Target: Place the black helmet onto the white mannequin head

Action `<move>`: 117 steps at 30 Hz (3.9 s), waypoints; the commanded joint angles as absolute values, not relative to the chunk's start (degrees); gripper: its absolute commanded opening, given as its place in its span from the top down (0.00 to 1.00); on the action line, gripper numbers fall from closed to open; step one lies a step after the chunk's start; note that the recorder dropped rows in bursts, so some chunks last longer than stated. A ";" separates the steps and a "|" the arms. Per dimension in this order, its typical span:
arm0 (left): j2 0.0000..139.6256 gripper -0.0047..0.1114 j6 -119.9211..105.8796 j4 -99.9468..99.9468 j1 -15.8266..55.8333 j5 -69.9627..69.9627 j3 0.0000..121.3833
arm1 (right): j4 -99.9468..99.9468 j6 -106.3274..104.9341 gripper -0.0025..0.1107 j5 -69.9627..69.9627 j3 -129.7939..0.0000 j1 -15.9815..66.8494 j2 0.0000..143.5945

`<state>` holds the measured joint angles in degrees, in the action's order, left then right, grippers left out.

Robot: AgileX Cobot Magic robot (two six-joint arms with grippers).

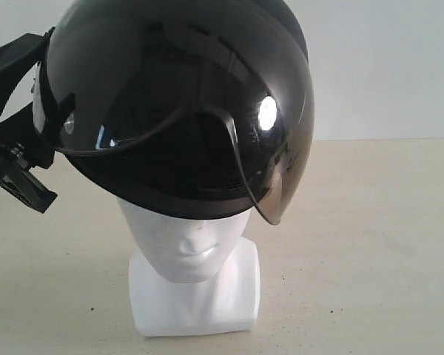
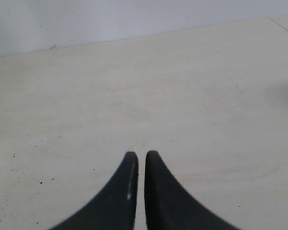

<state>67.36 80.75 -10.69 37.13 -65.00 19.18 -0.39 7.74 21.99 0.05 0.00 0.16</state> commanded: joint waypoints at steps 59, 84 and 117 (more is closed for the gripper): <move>46.33 0.92 31.26 -21.24 35.94 -58.11 1.43 | 3.37 4.36 0.92 17.79 0.00 0.01 0.00; 38.54 0.92 -36.24 -59.68 35.94 -23.75 23.87 | 3.19 16.95 0.92 36.78 -44.33 0.01 25.37; 52.41 0.92 -108.85 -99.95 36.07 -20.14 57.45 | -51.45 -33.62 0.92 50.20 -50.67 0.00 79.86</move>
